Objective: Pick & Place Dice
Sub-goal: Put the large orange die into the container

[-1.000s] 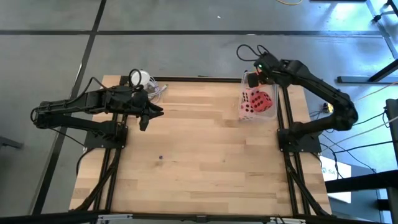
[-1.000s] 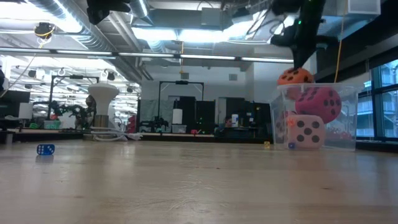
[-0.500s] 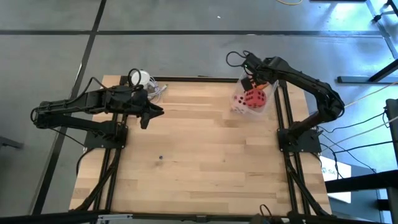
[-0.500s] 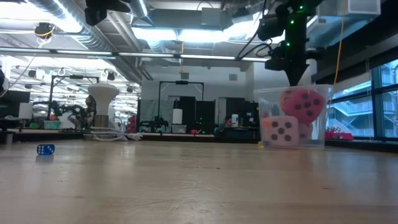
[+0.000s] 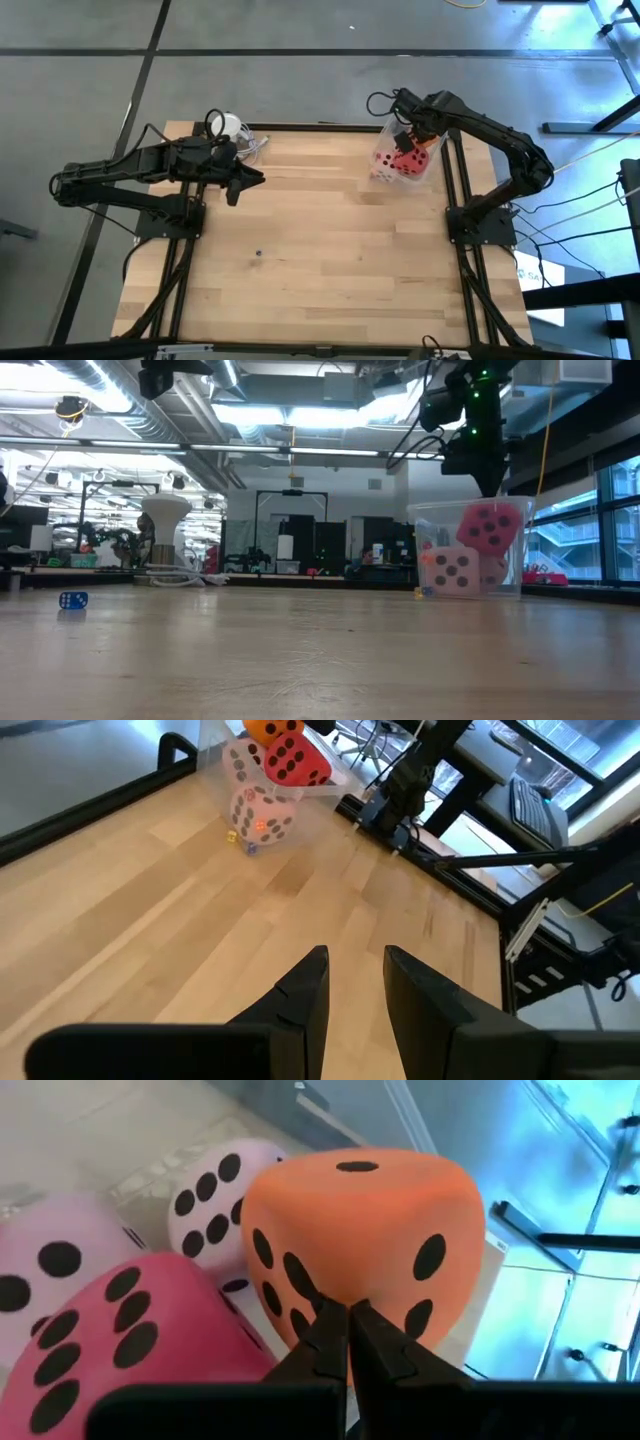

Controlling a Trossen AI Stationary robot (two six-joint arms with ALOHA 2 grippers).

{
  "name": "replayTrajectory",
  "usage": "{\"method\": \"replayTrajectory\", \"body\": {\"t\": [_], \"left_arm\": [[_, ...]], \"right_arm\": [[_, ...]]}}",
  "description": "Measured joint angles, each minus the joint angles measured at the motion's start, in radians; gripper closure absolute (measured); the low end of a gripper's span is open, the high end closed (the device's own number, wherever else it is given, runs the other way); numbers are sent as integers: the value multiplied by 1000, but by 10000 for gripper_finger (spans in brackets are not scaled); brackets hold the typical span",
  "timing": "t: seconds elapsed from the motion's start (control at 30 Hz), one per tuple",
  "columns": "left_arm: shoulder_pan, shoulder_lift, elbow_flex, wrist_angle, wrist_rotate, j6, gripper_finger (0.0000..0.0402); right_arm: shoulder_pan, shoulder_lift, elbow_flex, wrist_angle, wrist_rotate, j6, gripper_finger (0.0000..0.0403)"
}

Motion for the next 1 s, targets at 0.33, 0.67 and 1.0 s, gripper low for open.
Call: {"method": "replayTrajectory", "body": {"t": [0.33,0.67,1.0], "left_arm": [[0,0,0,0,-2,12,311],[0,0,0,-1,-2,15,311],[0,0,0,-1,-1,15,311]], "right_arm": [[23,-14,-1,5,-23,-26,402],[78,-15,133,-11,-36,-65,402],[75,-17,164,-75,-49,-77,373]]}}
